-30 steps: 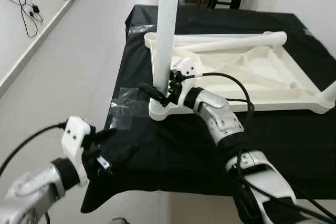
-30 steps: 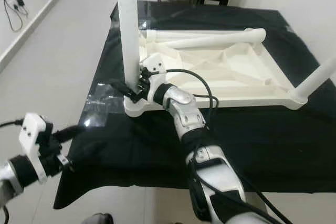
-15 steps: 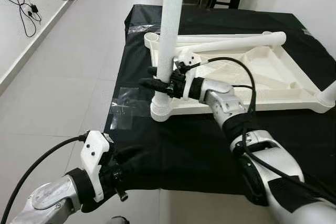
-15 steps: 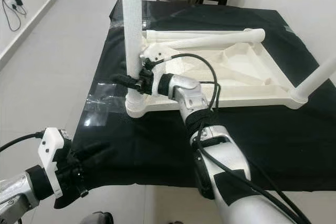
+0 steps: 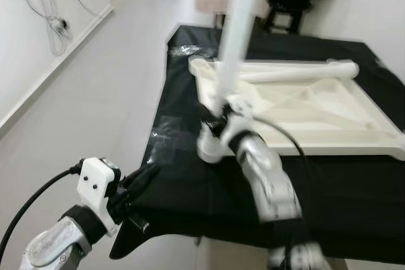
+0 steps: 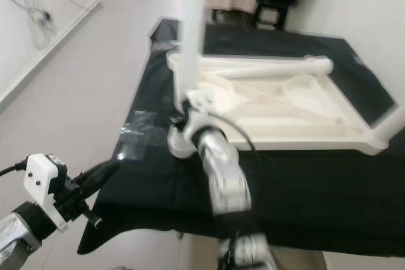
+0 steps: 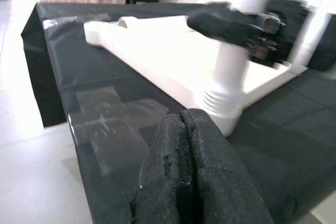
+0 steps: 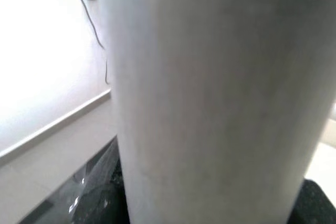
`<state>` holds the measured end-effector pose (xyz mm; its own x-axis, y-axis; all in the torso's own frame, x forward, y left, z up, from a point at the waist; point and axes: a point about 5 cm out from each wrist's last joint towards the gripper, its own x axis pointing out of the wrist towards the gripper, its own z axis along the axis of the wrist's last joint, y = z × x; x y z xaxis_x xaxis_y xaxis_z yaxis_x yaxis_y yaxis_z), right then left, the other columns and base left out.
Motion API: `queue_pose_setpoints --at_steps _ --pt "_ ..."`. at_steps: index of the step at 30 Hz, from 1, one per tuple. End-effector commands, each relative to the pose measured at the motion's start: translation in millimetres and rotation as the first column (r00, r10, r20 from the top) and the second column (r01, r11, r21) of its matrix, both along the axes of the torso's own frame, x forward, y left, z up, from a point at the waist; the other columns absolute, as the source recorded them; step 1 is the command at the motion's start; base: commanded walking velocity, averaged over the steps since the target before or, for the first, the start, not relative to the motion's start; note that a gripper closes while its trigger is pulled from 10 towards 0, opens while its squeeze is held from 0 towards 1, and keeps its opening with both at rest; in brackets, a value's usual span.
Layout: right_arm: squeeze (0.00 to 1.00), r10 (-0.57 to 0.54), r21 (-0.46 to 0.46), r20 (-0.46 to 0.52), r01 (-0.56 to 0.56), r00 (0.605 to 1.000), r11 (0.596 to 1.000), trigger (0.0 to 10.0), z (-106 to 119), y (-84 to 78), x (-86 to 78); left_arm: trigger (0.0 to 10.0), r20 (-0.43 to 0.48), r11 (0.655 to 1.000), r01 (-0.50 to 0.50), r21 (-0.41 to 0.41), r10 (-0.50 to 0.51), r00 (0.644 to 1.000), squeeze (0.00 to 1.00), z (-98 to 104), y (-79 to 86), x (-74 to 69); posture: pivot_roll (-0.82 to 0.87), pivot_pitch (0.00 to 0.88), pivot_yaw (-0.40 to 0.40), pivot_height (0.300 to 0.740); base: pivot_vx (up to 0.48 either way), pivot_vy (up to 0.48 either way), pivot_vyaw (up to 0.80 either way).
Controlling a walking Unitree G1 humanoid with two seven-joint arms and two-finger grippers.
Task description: Building children table
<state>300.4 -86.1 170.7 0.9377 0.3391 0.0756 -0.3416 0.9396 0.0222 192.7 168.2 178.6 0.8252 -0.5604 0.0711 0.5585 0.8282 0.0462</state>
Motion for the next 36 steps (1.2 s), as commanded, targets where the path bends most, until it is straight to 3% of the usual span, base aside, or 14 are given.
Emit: queue_pose_setpoints --at_steps 1,6,7,10,11,12,13,16,17,19,31,32,33,36 --pt "0.0 -0.039 -0.007 -0.196 0.039 0.98 0.999 0.0 -37 1.4 -10.2 0.0 0.0 1.0 0.005 0.0 -0.005 1.0 0.0 -2 -1.9 0.5 0.11 0.171 -0.076 0.74 0.0 0.0 0.0" --pt "0.0 -0.028 -0.09 -0.118 0.018 0.993 0.996 0.0 -30 -6.0 4.5 0.0 0.005 0.999 0.031 -0.012 -0.031 1.0 0.0 -3 -5.7 4.9 0.11 0.16 -0.077 0.74 0.0 0.0 0.0" --pt "0.0 -0.003 -0.105 -0.114 -0.009 0.993 0.994 10.0 -29 -5.4 6.9 0.0 0.0 0.999 0.037 -0.011 -0.037 0.999 0.0 -4 -6.5 4.8 0.11 0.161 -0.079 0.74 0.0 0.0 0.0" --pt "0.0 0.028 -0.096 -0.102 -0.038 0.994 0.995 10.0 -27 -5.3 9.7 0.0 0.001 0.999 0.04 -0.008 -0.04 0.999 0.0 -4 -6.9 5.0 0.11 0.158 -0.081 0.74 0.0 0.0 0.0" --pt "1.0 0.086 -0.064 -0.115 -0.094 0.99 0.993 10.0 -23 -3.3 10.3 5.6 0.003 0.999 0.035 -0.008 -0.035 0.999 0.0 -4 -7.2 5.4 0.12 0.156 -0.083 0.74 0.0 0.0 0.0" --pt "1.0 0.086 -0.064 -0.115 -0.094 0.99 0.993 10.0 -23 -3.3 10.3 5.6 0.003 0.999 0.035 -0.008 -0.035 0.999 0.0 -4 -7.2 5.4 0.12 0.156 -0.083 0.74 0.0 0.0 0.0" --pt "1.0 0.185 -0.032 -0.1 -0.189 0.978 0.982 10.0 -15 -1.7 14.2 10.0 0.005 1.0 0.028 -0.007 -0.028 1.0 0.0 -4 -7.7 6.3 0.12 0.152 -0.086 0.74 0.0 0.0 0.0" --pt "1.0 0.378 -0.011 -0.026 -0.378 0.926 0.926 10.0 7 -7.6 23.5 10.0 0.01 1.0 0.019 -0.003 -0.019 1.0 0.0 -5 -8.7 8.1 0.13 0.148 -0.091 0.74 0.0 0.0 0.0" --pt "0.25 0.457 -0.031 -0.002 -0.457 0.889 0.889 10.0 17 -14.8 28.5 10.0 0.012 1.0 0.019 -0.003 -0.019 1.0 0.0 -5 -9.4 8.9 0.13 0.145 -0.094 0.74 0.0 0.0 0.0" --pt "0.0 0.501 -0.06 0.009 -0.5 0.865 0.864 10.0 23 -20.6 31.4 10.0 0.014 1.0 0.019 -0.004 -0.019 1.0 0.0 -6 -9.9 9.5 0.14 0.144 -0.095 0.74 0.0 0.0 0.0" --pt "0.0 0.77 -0.141 -0.048 -0.768 0.636 0.625 10.0 48 -32.1 54.9 10.0 0.037 1.0 -0.028 0.0 0.028 0.999 0.0 -9 -10.8 10.0 0.17 0.125 -0.119 0.74 0.0 0.0 0.0" --pt "0.0 0.797 -0.129 -0.063 -0.797 0.6 0.59 7.5 49 -30.6 58.4 10.0 0.036 0.999 -0.039 0.002 0.039 0.999 0.0 -11 -10.9 7.7 0.18 0.125 -0.12 0.74 0.0 0.0 0.0" --pt "0.0 0.811 -0.113 -0.077 -0.813 0.58 0.571 0.0 49 -29.4 60.9 10.0 0.027 0.999 -0.037 0.002 0.036 0.999 0.0 -13 -11.6 4.9 0.18 0.123 -0.122 0.74 0.0 0.0 0.0" --pt "0.0 0.826 -0.084 -0.099 -0.832 0.555 0.549 0.0 44 -30.6 62.1 10.0 -0.004 1.0 0.009 0.008 -0.009 1.0 0.0 -18 -15.0 0.7 0.18 0.122 -0.123 0.74 0.0 0.0 0.0"
